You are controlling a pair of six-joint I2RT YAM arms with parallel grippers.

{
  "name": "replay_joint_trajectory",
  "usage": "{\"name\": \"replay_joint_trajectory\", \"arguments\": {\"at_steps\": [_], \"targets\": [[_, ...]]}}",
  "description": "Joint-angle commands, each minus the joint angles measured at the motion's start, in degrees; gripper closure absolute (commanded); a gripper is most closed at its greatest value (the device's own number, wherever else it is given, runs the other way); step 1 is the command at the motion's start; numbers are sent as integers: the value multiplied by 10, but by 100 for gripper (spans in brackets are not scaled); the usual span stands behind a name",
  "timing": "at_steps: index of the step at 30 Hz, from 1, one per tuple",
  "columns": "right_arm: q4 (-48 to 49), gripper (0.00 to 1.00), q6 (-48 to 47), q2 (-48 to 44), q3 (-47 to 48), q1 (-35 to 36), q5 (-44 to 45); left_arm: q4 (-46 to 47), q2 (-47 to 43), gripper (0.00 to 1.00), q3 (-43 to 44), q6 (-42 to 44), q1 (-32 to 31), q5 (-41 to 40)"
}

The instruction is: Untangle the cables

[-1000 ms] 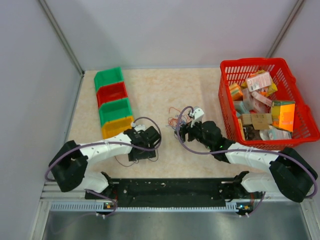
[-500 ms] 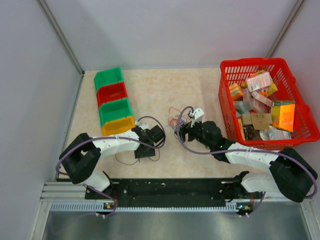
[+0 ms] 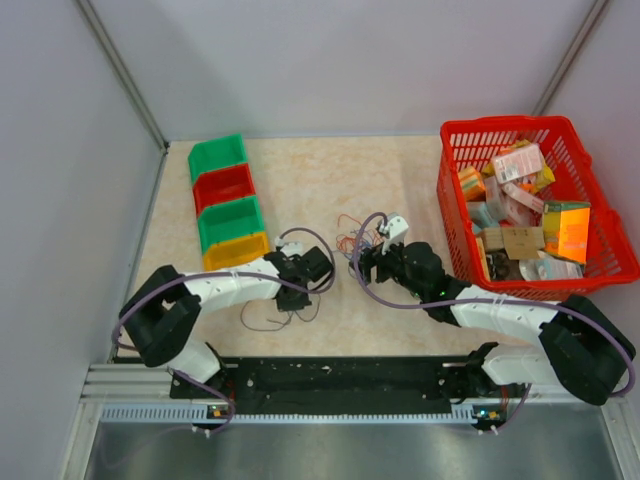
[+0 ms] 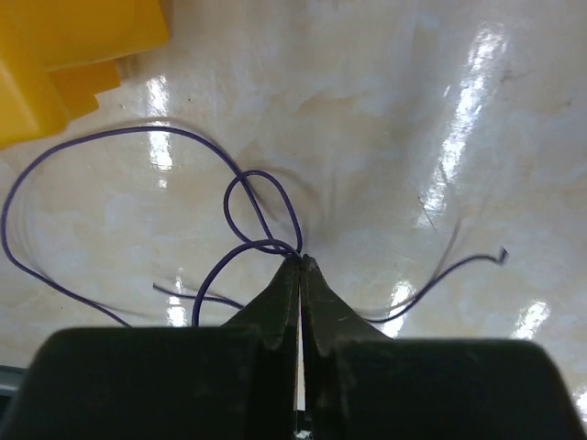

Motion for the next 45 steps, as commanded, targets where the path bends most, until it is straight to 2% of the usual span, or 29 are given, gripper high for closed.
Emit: {"name": "replay_joint_trajectory", "arguments": {"at_steps": [1,4,9,12,17,20,26,29,34,35,39,41,43,45], "targets": [[24,28,2,-25,7,4,22,-3,-85,100,26,47,1,-6],[24,28,4,-33,0,4,47,18,-141,100,51,108,2,-2],[21,28,7,-41,-4,4,75,53,-220,100,86,201,11,-50],[19,28,7,-41,-4,5,75,67,-260,100,106,229,51,-43],[17,28,7,-41,-2,4,75,103,-295,100,133,256,149,40],[11,28,6,-39,1,4,76,97,-275,100,134,251,156,92],[14,28,8,-40,1,4,72,110,-164,100,105,230,156,232],[15,28,9,-41,-1,4,74,87,-91,100,107,207,156,211],[16,28,6,-51,-6,4,80,129,-39,100,88,194,154,178],[15,28,6,-52,-7,4,80,137,-33,96,85,197,154,176],[17,28,6,-47,-4,4,77,143,-10,63,81,191,154,180],[17,28,6,-44,-1,4,75,145,-8,50,75,185,154,180],[17,28,6,-40,2,4,73,148,-10,41,66,179,153,180],[17,28,6,-39,3,5,74,148,-7,39,60,176,153,187]]}}
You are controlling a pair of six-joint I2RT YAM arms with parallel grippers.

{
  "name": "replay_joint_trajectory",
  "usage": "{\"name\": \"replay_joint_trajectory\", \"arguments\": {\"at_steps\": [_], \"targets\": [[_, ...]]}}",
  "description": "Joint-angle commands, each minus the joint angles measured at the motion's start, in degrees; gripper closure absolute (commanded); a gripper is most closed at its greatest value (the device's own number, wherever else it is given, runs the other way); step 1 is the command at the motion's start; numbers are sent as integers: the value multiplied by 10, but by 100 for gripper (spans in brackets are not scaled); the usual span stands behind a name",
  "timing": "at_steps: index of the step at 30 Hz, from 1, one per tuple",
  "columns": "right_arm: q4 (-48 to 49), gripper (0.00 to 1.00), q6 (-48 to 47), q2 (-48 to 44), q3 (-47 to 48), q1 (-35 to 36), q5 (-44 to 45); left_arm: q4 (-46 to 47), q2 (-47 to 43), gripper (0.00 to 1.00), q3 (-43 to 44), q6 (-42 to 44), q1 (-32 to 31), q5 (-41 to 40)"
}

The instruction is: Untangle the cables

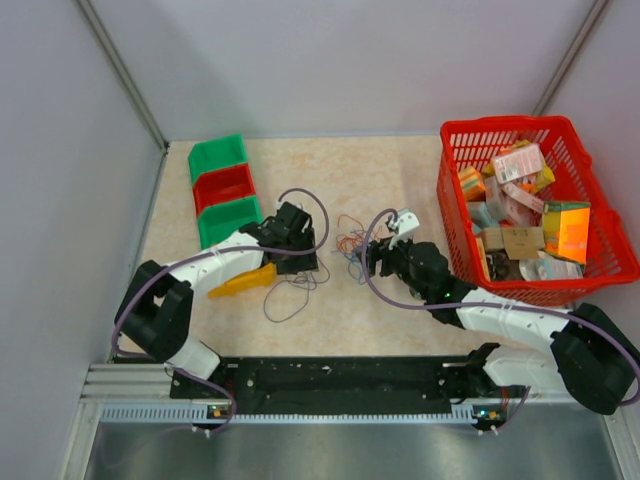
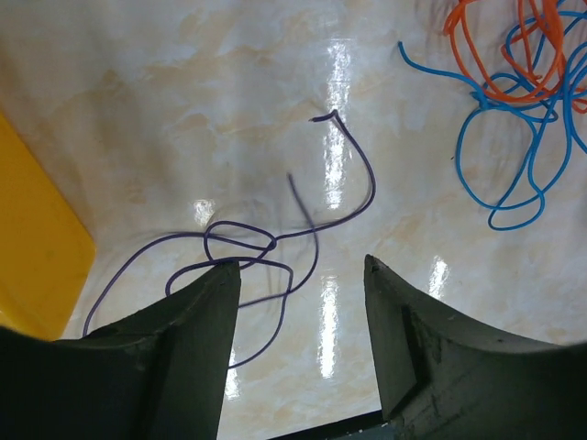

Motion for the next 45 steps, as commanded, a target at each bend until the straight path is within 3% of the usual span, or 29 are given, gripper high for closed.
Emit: {"name": "replay_joint_trajectory", "arguments": {"at_steps": [1,7,10,16,21,25,33,36,40,45], "targets": [[17,28,2,0,5,4,1,23,4,38,-15,-16,-2,3],[18,28,4,0,4,4,-1,18,37,35,-9,-12,-7,-14],[17,28,3,2,4,4,0,-12,62,35,19,3,-26,-70],[17,28,2,1,3,4,4,-19,96,44,25,9,-37,-102],[16,28,3,3,5,4,0,-16,125,61,25,12,-44,-99],[15,28,2,2,4,4,7,-20,105,100,17,9,-51,-104],[18,28,9,-16,-6,4,46,28,-53,100,-11,24,-50,-52],[15,28,13,-26,-10,4,64,43,-120,100,-14,25,-39,-71],[21,28,15,-30,-15,4,68,72,-183,100,16,31,25,-41],[21,29,17,-27,-14,4,65,87,-170,100,116,28,140,-7]]}}
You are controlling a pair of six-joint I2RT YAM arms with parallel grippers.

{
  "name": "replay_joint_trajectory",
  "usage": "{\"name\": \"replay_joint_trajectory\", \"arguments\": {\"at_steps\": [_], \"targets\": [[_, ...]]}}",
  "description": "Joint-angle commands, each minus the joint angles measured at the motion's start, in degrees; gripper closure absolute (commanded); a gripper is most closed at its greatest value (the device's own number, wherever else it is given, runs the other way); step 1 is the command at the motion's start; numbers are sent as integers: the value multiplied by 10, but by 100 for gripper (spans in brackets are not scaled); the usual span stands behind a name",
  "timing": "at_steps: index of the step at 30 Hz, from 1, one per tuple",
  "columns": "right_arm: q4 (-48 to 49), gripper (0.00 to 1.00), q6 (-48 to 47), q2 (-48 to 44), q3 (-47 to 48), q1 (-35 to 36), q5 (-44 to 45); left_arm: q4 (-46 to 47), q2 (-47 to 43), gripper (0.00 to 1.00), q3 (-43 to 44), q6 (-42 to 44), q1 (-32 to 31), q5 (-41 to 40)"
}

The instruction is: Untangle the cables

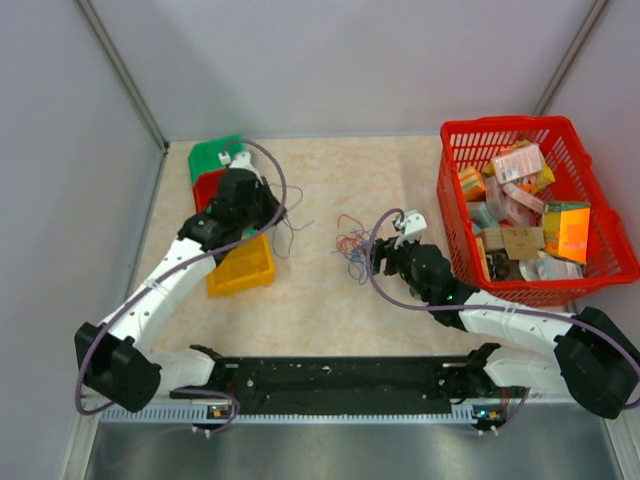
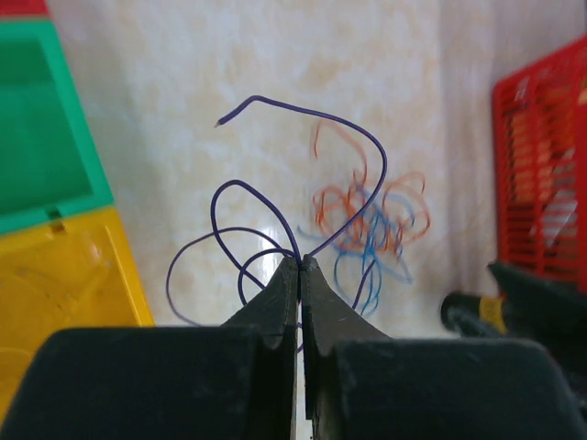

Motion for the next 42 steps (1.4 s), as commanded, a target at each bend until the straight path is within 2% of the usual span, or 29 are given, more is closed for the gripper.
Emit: {"name": "replay_joint_trajectory", "arguments": {"at_steps": [1,3,8,12,17,21,27,28,30,33,38,42], "targets": [[19,29,7,-12,-2,4,11,52,18,100,96,-8,96,19],[19,29,8,-13,0,4,10,84,28,100,119,-37,141,-5],[18,29,8,-17,-2,4,11,292,55,100,78,-75,223,-97],[18,29,7,-20,-4,4,11,464,133,100,83,-24,252,-139],[18,29,4,-13,-3,3,12,559,268,100,152,-9,280,-108],[20,29,5,-8,-3,4,12,533,352,100,206,-56,310,-104],[21,29,7,-2,-1,4,6,522,412,100,214,-120,335,-99],[21,29,8,-2,1,4,4,489,418,100,225,-129,335,-104],[19,29,8,-1,2,4,4,362,430,100,268,-174,336,-130],[19,29,11,-2,3,4,-3,312,444,100,280,-179,337,-113],[15,29,10,-2,4,4,0,159,499,100,385,-182,341,-74],[13,29,9,-4,4,5,1,99,517,98,425,-202,345,-62]]}}
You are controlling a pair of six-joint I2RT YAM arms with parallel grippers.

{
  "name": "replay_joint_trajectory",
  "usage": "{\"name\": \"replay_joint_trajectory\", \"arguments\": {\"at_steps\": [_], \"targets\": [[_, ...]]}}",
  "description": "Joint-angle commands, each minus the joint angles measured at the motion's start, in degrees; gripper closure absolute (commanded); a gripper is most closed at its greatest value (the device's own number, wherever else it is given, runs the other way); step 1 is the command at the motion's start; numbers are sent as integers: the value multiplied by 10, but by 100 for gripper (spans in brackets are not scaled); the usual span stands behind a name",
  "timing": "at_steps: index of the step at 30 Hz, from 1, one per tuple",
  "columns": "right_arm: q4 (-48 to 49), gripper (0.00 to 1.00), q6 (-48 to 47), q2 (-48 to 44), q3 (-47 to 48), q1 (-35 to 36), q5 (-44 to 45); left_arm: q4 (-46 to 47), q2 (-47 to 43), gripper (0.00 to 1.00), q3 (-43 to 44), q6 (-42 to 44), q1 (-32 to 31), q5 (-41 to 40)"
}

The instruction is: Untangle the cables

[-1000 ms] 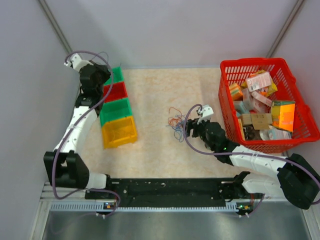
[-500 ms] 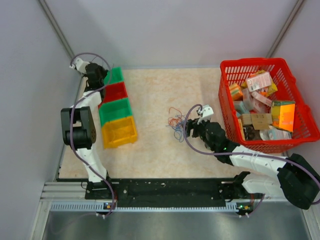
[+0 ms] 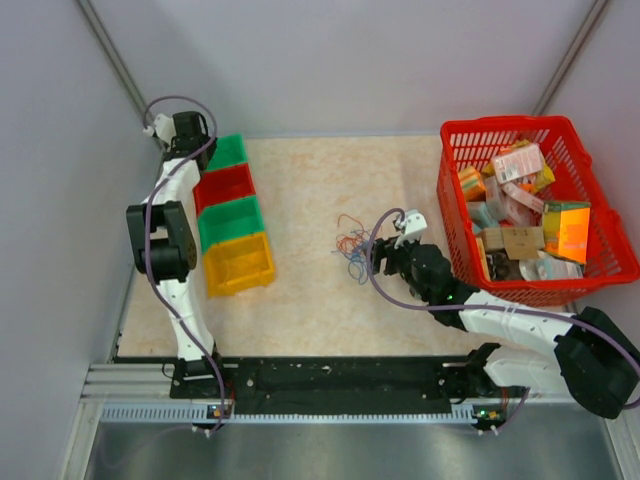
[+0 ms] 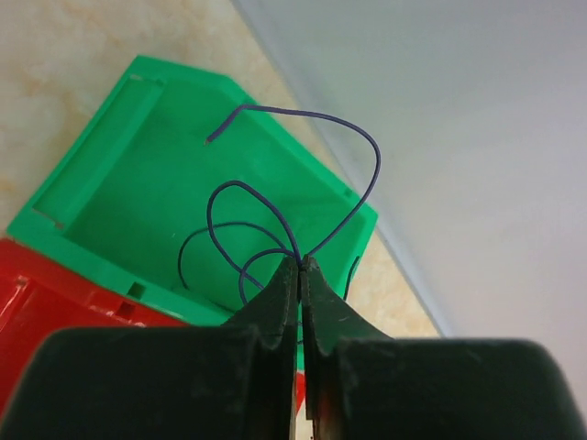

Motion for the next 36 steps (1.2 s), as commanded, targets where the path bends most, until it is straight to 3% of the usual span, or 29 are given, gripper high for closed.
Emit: {"name": "replay_joint_trajectory", "arguments": {"at_steps": [1,6,8,16,23,27,31,33,36], "targets": [[14,29,7,-2,5,4,1,-96,12,93,42,-18,9,22],[12,29,7,4,8,4,0,-109,-2,52,47,-11,9,27],[8,29,7,7,12,4,-2,-110,-15,42,41,-9,9,41],[3,29,4,9,16,4,-5,-103,-120,35,-40,-19,8,102],[1,29,4,4,16,3,-6,-96,-225,38,-128,27,-11,118],[0,29,4,3,17,4,-6,-103,-277,38,-179,68,-51,150],[1,29,3,-4,13,4,-2,-70,-330,38,-284,108,-152,153],[4,29,2,-7,10,4,-2,-26,-345,40,-326,143,-210,188],[5,29,2,-7,10,5,1,-31,-345,42,-350,174,-262,238]]}}
